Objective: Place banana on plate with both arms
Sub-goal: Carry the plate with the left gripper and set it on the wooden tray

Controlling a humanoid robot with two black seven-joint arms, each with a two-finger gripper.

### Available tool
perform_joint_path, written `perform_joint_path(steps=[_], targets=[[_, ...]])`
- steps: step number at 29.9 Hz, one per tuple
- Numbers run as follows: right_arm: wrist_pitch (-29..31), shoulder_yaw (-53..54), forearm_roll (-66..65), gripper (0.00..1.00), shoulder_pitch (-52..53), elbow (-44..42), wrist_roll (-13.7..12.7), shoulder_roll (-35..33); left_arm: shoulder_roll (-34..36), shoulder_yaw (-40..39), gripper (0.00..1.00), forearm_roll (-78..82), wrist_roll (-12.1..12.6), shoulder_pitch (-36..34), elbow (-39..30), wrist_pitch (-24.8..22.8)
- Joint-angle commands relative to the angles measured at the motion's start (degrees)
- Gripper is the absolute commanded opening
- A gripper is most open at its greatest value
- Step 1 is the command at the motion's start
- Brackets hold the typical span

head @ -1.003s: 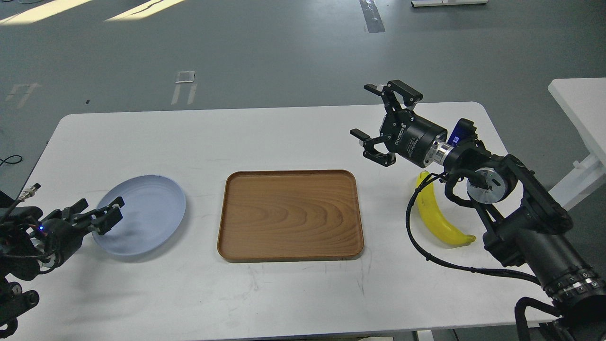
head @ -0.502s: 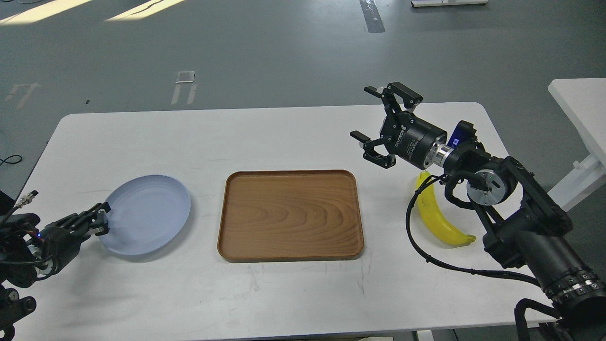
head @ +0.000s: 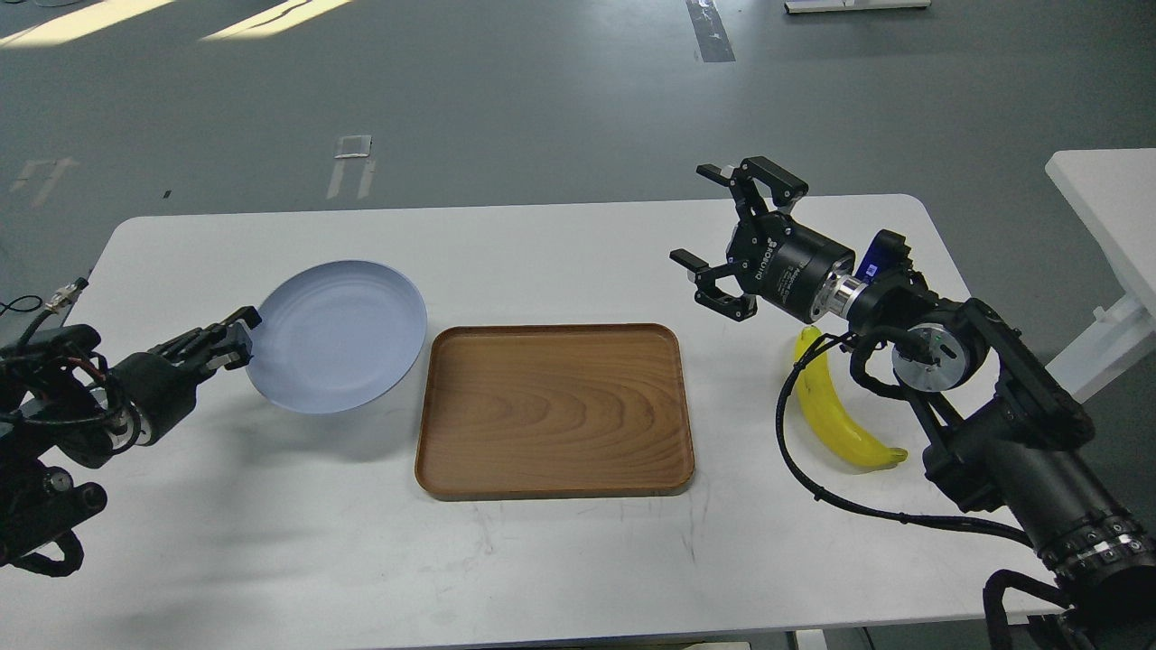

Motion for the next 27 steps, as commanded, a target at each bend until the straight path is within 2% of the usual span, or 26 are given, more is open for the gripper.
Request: perform_joint_path(steps=[1, 4, 7, 10, 13, 20, 27], targets=[[0.0, 0.1, 0.0, 1.00, -0.1, 0.0, 0.0, 0.0, -0.1, 0.3, 0.00, 1.8, -1.1, -0.8, -3.8, 0.1], [0.0, 0.1, 0.0, 1.00, -0.1, 0.0, 0.0, 0.0, -1.0, 0.8, 0.00, 8.1, -0.8, -2.5, -3.8, 0.3], [0.0, 0.1, 0.0, 1.00, -0.1, 0.1, 0.0, 0.0, -5.9, 1.2, 0.00, 12.7, -0.3, -5.1, -3.8, 0.3], [0.0, 0.1, 0.0, 1.00, -0.1, 0.1, 0.0, -0.1, -8.5, 2.6, 0.00, 13.1, 1.0, -6.9, -3.4, 0.2], [0.0, 0.4, 0.0, 1.00, -0.3, 0.1, 0.0, -0.2, -13.2, 7.6, 0.00, 13.1, 2.7, -9.9, -1.6, 0.3], [0.0, 0.8, 0.0, 1.00, -0.8, 0.0, 0.0, -0.3, -20.8, 13.1, 0.00, 13.0, 2.8, -11.6, 6.4, 0.3], [0.0, 0.9, 0.0, 1.00, -1.1, 0.0, 0.0, -0.4, -24.4, 13.7, 0.00, 13.1, 2.8, -11.7, 8.4, 0.3]])
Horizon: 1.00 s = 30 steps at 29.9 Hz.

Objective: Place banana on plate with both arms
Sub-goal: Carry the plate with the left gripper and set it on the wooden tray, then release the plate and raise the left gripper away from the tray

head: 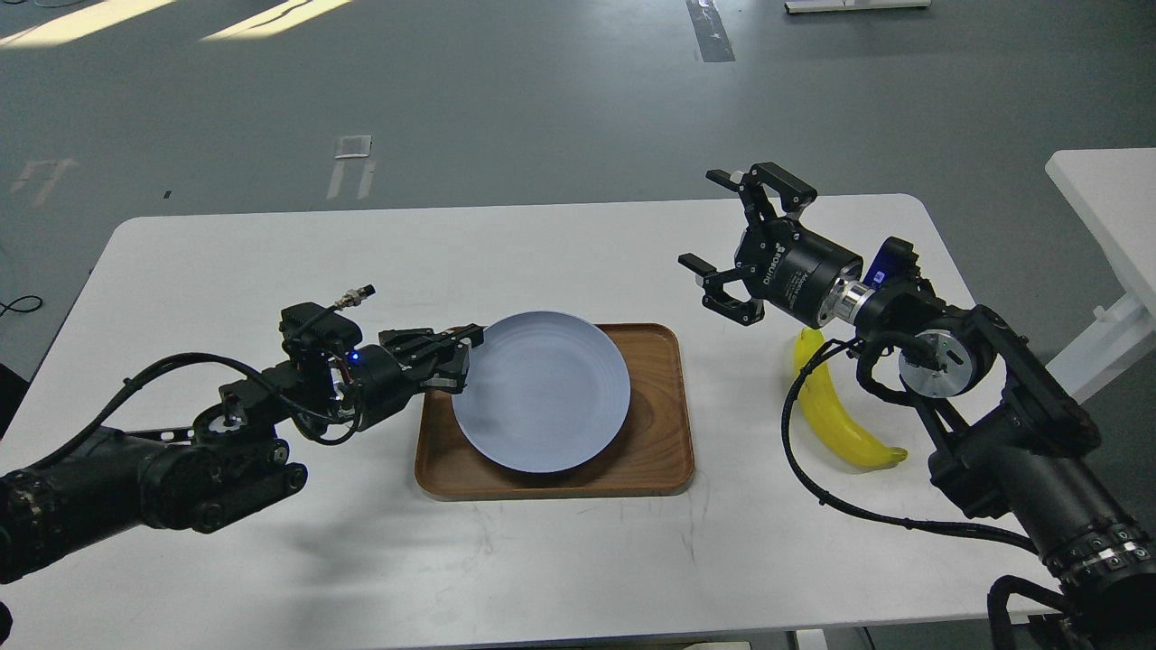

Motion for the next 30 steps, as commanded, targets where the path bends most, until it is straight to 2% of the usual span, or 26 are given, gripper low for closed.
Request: perform_joint_path(steps=[1, 11, 12, 13, 15, 17, 18, 19, 23, 27, 30], targets=[[0.0, 0.0, 0.0, 1.00, 0.0, 0.0, 0.0, -0.2, -1.7, 0.3, 0.00, 0.0, 0.0, 0.0, 0.9, 0.0], [0.0, 0.2, 0.0, 1.00, -0.2, 0.0, 0.0, -0.4, -3.7, 0.3, 0.00, -0.1, 0.1, 0.1, 2.7, 0.0], [0.0, 0.2, 0.0, 1.00, -0.3, 0.0, 0.0, -0.4, -4.0, 0.3, 0.08, -0.1, 0.0, 0.2, 3.3, 0.0], [0.0, 0.2, 0.0, 1.00, -0.3, 0.0, 0.0, -0.4, -4.1, 0.2, 0.39, -0.1, 0.0, 0.2, 3.3, 0.0], [0.0, 0.2, 0.0, 1.00, -0.3, 0.0, 0.0, -0.4, -3.8, 0.1, 0.69, -0.2, -0.1, 0.1, 3.0, 0.2], [0.0, 0.3, 0.0, 1.00, -0.3, 0.1, 0.0, -0.4, -3.5, 0.1, 0.81, -0.7, -0.5, 0.2, 2.6, 0.2], [0.0, 0.3, 0.0, 1.00, -0.3, 0.1, 0.0, -0.4, -3.4, 0.1, 0.94, -0.9, -0.6, 0.1, 2.2, 0.2], [0.0, 0.3, 0.0, 1.00, -0.3, 0.1, 0.0, -0.4, -3.2, 0.1, 0.97, -1.0, -0.6, 0.1, 1.7, 0.2], [0.0, 0.6, 0.0, 1.00, -0.2, 0.1, 0.0, -0.5, -1.9, -2.2, 0.98, -4.2, -0.7, -0.4, -3.0, 0.3], [0.0, -0.3, -0.9, 1.00, -0.1, 1.4, 0.0, -3.4, -0.4, -12.1, 0.98, -21.4, -1.5, -4.3, -12.3, -0.3], [0.0, -1.7, -6.1, 1.00, -0.1, 3.4, 0.2, -6.1, -0.5, -18.1, 0.98, -34.0, -1.2, -6.2, -15.9, -2.2]])
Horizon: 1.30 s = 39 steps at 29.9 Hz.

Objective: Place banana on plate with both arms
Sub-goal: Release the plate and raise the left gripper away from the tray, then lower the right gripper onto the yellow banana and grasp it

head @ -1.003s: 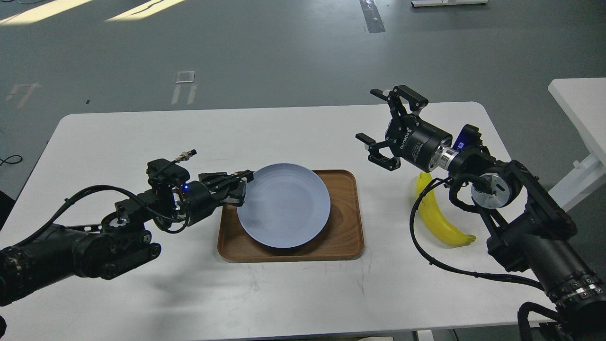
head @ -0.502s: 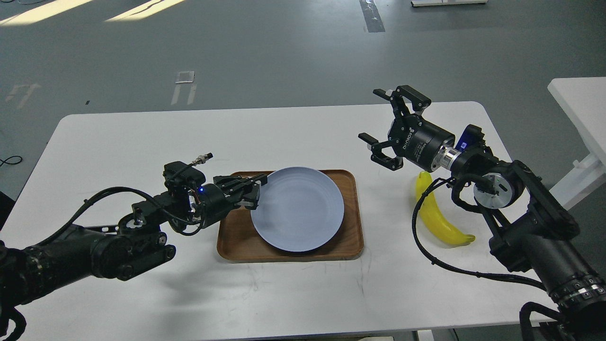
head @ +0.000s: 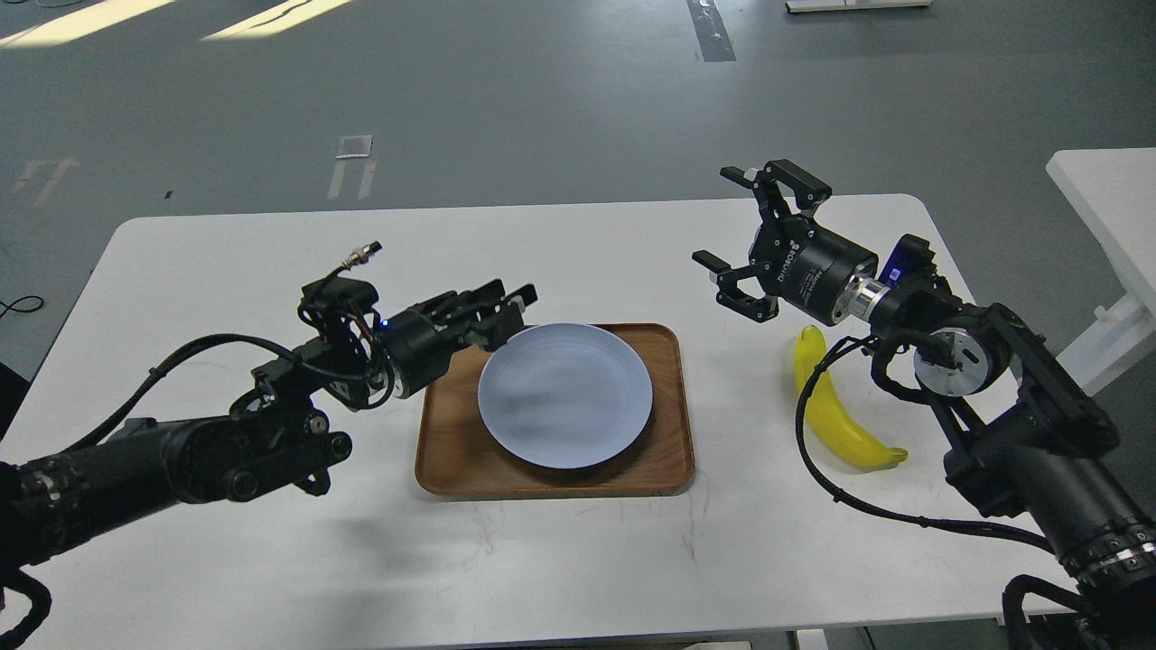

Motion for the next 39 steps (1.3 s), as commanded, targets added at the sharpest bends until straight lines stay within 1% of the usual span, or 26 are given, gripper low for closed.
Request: perform_joint_path(steps=[1, 2, 3, 6, 8, 9, 10, 11, 12, 13, 14, 15, 16, 17, 18, 19, 23, 26, 32, 34, 37, 39], targets=[[0.0, -2.2, -6.9, 1.00, 0.0, 3.0, 0.3, -3.6, -0.1, -7.6, 0.98, -16.2, 0.4, -2.4, -4.0, -3.3], [0.0, -4.3, -11.0, 1.00, -0.1, 5.9, 0.4, -6.4, -0.3, -10.4, 0.98, -23.5, 0.8, -3.3, -4.0, -6.2], [0.0, -7.0, -14.9, 1.00, -0.1, 9.0, 0.4, -9.6, -0.2, -12.2, 0.98, -30.6, 1.9, -3.8, -3.8, -9.5], [0.0, -10.3, -20.9, 1.00, 0.1, 12.8, 0.5, -13.9, 0.3, -13.5, 0.98, -38.6, 5.5, -4.1, -3.5, -13.5], [0.0, -13.7, -29.6, 1.00, 0.5, 17.1, 1.7, -19.6, 2.3, -15.0, 0.98, -44.4, 12.3, -3.9, -3.5, -17.8], [0.0, -14.5, -32.3, 1.00, 0.6, 18.0, 2.2, -21.1, 2.9, -15.6, 0.98, -45.3, 13.8, -3.8, -3.5, -19.2], [0.0, -16.3, -38.5, 1.00, 0.9, 19.9, 3.3, -24.1, 3.4, -17.0, 0.98, -46.3, 15.7, -3.4, -3.5, -21.8], [0.0, -18.1, -45.0, 1.00, 1.2, 21.6, 4.5, -26.8, 3.7, -18.2, 0.98, -46.7, 16.7, -3.0, -3.5, -24.4], [0.0, -18.2, -45.1, 1.00, 1.2, 21.6, 4.5, -26.9, 3.7, -18.2, 0.98, -46.7, 16.7, -3.0, -3.5, -24.4], [0.0, -20.3, -51.8, 1.00, 1.6, 22.4, 5.8, -29.2, 3.9, -18.8, 0.98, -46.8, 16.7, -2.3, -3.4, -25.8], [0.0, -22.1, -57.0, 1.00, 1.7, 22.7, 7.4, -30.4, 3.9, -19.1, 0.98, -46.7, 16.7, -1.6, -3.2, -25.9], [0.0, -23.1, -59.8, 1.00, 1.8, 22.8, 8.4, -30.6, 4.0, -19.1, 0.98, -46.7, 16.6, -1.3, -3.0, -25.9], [0.0, -24.7, -64.2, 1.00, 1.9, 22.7, 10.4, -31.0, 4.1, -19.1, 0.98, -46.6, 16.4, -1.1, -2.9, -25.7], [0.0, -26.2, -68.4, 1.00, 1.9, 22.6, 11.8, -31.0, 4.2, -19.1, 0.98, -46.5, 16.3, -0.9, -2.9, -25.2], [0.0, -26.3, -68.4, 1.00, 1.9, 22.6, 11.8, -31.0, 4.2, -19.1, 0.98, -46.5, 16.3, -0.9, -2.9, -25.2], [0.0, -27.8, -71.8, 1.00, 1.9, 22.6, 12.5, -31.0, 4.2, -19.1, 0.98, -46.2, 16.3, -0.3, -2.9, -25.1], [0.0, -32.3, -75.6, 0.99, 1.4, 22.4, 12.8, -29.0, 4.9, -19.1, 0.98, -45.9, 16.2, 0.9, -2.9, -24.9], [0.0, -33.2, -75.8, 0.98, 0.9, 22.3, 12.8, -27.7, 5.1, -19.1, 0.98, -45.8, 16.2, 1.5, -2.9, -24.8], [0.0, -33.7, -78.5, 0.97, -1.5, 22.2, 12.8, -27.5, 5.4, -19.0, 0.98, -45.8, 16.3, 2.4, -2.9, -24.8], [0.0, -33.7, -79.7, 0.94, -1.7, 21.7, 12.8, -27.5, 5.3, -19.0, 0.98, -45.8, 16.3, 2.4, -2.9, -24.8], [0.0, -33.8, -80.4, 0.93, -1.7, 20.6, 12.8, -27.5, 5.2, -19.0, 0.98, -45.8, 16.3, 2.4, -2.8, -24.8], [0.0, -33.9, -80.8, 0.91, -1.8, 19.9, 12.8, -27.5, 5.1, -19.0, 0.98, -45.8, 16.3, 2.4, -2.9, -24.7]])
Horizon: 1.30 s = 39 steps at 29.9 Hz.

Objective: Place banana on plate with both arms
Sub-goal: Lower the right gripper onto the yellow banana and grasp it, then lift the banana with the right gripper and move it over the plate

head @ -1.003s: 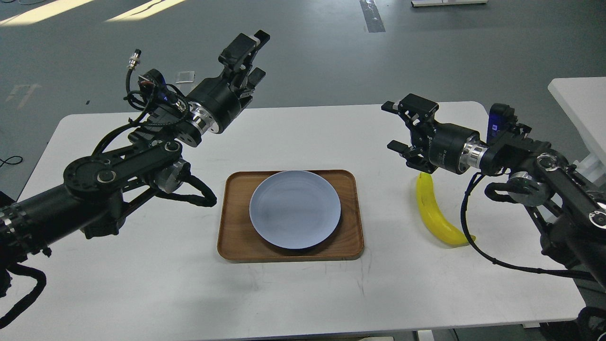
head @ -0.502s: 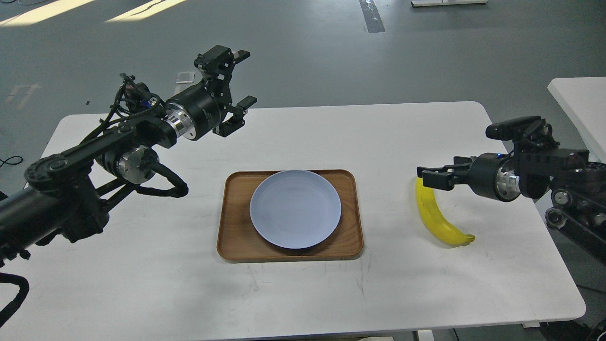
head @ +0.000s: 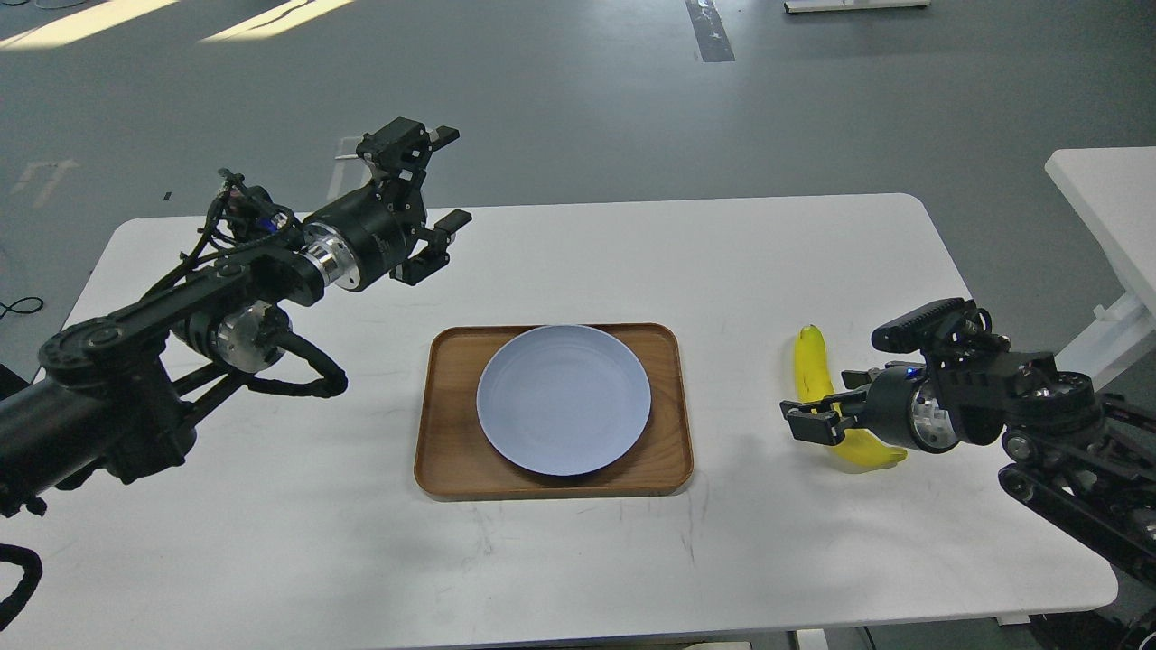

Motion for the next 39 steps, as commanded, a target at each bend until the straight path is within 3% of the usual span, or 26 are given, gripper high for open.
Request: perform_joint_path(steps=[1, 8, 11, 13, 17, 19, 24, 29, 39], targets=[[0.0, -0.1, -0.7, 0.90, -0.3, -1.4, -0.1, 0.0, -0.2, 0.0, 0.98, 0.0, 0.0, 0.1, 0.1, 0.0], [0.0, -0.1, -0.9, 0.75, -2.8, -4.3, -0.1, 3.6, 0.0, 0.0, 0.98, 0.1, 0.0, 0.8, 0.0, 0.2], [0.0, 0.0, -0.9, 0.48, -3.0, -4.5, -0.1, 4.8, 0.1, 0.1, 0.98, 0.2, -0.1, 0.9, 0.0, 1.4], [0.0, 0.1, -0.9, 0.42, -2.9, -4.5, -0.1, 5.1, 0.1, 0.2, 0.98, 0.2, -0.1, 0.9, 0.1, 1.5], [0.0, 0.5, -0.9, 0.14, -2.2, -4.3, 0.0, 5.4, 0.1, 0.2, 0.98, 0.2, -0.2, 0.9, 0.1, 1.5], [0.0, 0.5, -0.9, 0.08, -2.0, -4.3, 0.0, 5.4, 0.0, 0.2, 0.98, 0.2, -0.2, 0.9, 0.0, 1.5], [-4.7, 0.4, -0.7, 0.06, -0.9, -4.3, 1.0, 6.0, -0.1, 0.4, 0.98, 0.2, -0.2, 1.2, 0.1, 1.6], [-6.1, -2.3, -0.7, 0.06, 5.6, -3.6, 6.1, 8.9, 0.0, 0.4, 0.98, 0.2, -0.2, 1.2, 0.0, 1.6], [-6.1, -11.7, -0.7, 0.06, 13.9, -3.9, 7.7, 17.5, 0.8, 0.5, 0.98, 0.4, -0.2, 1.2, 0.0, 1.5]])
